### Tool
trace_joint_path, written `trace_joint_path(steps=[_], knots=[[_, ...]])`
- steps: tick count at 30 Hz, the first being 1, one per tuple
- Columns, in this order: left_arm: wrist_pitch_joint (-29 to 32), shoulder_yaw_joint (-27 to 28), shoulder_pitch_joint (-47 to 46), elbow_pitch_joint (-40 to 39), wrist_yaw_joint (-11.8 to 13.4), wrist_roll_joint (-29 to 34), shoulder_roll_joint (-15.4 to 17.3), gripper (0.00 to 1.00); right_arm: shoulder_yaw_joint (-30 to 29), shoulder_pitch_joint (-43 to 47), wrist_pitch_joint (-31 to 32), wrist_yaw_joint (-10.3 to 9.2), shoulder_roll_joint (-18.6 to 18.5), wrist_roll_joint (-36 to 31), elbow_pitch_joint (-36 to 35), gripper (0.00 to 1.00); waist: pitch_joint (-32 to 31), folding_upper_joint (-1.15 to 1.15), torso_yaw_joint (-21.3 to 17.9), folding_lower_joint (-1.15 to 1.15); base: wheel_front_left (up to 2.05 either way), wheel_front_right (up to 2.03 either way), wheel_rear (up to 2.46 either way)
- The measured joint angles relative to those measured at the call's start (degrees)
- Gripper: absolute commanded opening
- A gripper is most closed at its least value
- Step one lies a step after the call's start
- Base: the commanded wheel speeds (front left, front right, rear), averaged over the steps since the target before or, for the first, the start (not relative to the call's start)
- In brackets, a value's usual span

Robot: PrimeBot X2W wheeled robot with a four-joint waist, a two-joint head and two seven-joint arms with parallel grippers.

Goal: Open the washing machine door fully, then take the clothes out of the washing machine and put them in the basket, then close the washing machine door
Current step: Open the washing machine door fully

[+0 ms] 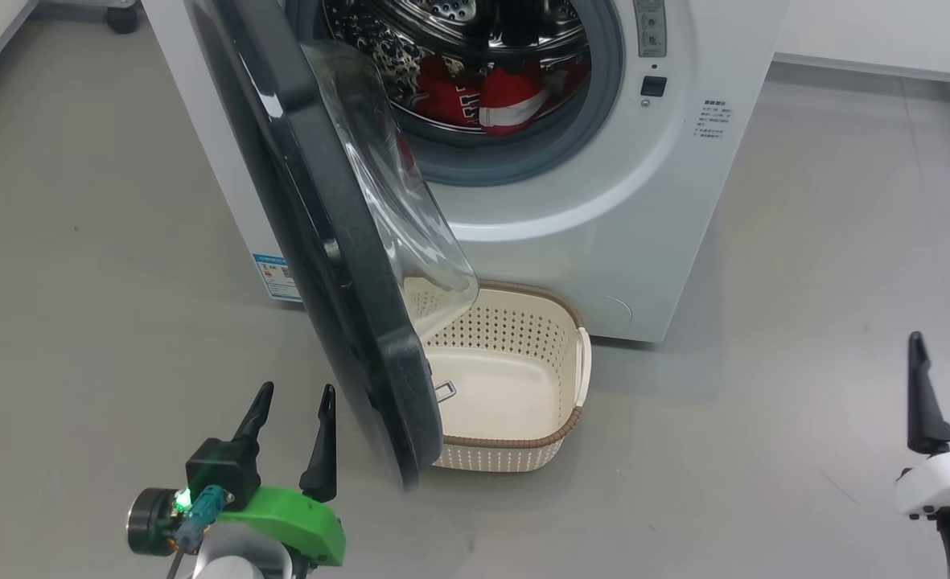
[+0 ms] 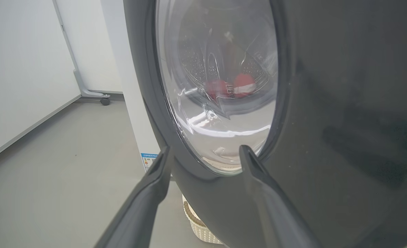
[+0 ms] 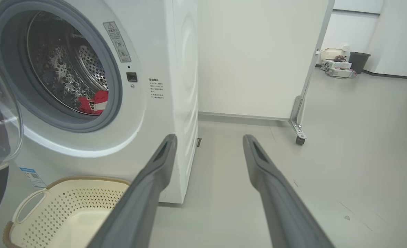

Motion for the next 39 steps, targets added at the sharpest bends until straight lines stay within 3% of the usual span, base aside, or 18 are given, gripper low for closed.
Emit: trace_joint_path(steps=[5,10,24,39], knots=[[0.00,0.00,-0.01,0.21,0.00,0.00,0.00,1.00,1.64,0.40,0.00,-0.56,0.43,-4.03,-0.65,1.00,-0.11,0.00,-0.15,0.00,0.00,0.00,0.00],[0.00,0.22,-0.01,0.29,0.00,0.00,0.05,1.00,3.98,2.64,0.01,-0.99,4.28,-5.33,-0.88,1.00,-0.16,0.00,-0.35,0.00,0.00,0.00,0.00],[0.00,0.32,-0.01,0.60,0.00,0.00,0.04,1.00,5.31,5.25,0.01,-1.44,9.01,-8.82,-2.44,1.00,-0.04,0.00,-1.00,0.00,0.00,0.00,0.00],[0.00,0.34,0.00,0.92,0.00,0.00,0.01,1.00,5.42,6.61,0.01,-1.51,11.04,-10.90,-2.90,1.00,-0.24,0.00,-0.87,0.00,0.00,0.00,0.00]])
